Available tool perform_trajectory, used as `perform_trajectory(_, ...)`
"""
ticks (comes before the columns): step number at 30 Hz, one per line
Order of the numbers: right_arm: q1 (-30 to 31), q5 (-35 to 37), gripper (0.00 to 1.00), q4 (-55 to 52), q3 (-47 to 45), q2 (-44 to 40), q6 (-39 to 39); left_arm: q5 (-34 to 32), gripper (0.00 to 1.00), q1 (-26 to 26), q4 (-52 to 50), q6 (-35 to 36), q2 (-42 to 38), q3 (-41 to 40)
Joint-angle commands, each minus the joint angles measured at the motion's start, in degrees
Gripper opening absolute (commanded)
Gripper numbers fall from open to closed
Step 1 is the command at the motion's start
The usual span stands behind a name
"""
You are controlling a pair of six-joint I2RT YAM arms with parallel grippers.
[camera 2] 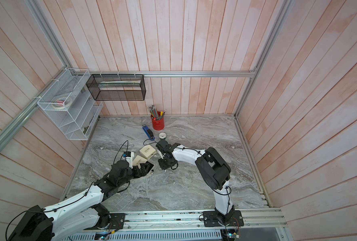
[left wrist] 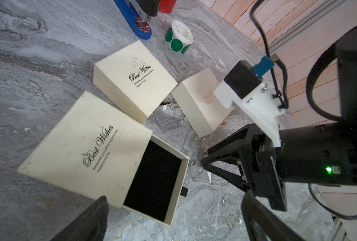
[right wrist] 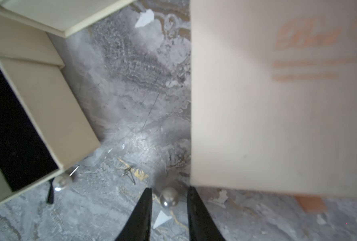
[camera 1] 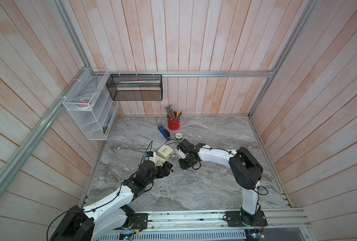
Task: Place the earrings into the drawer-style jewelry box
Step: Pick up the earring from the center of the board.
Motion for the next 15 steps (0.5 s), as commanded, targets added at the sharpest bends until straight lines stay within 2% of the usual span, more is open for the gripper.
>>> perform_trajectory(1, 0.9, -0.2, 0.31, -2.2, 0.7, 0.6, -0.4, 0.6, 1.00, -0.3, 0.0, 0.3, -0.4, 0.7)
perform_trajectory(15, 1.3, 2.8, 0.26, -3.5, 2.2, 2.2, -0.9, 1.2, 1.00, -0.3, 1.5, -0.4, -1.6, -0.5)
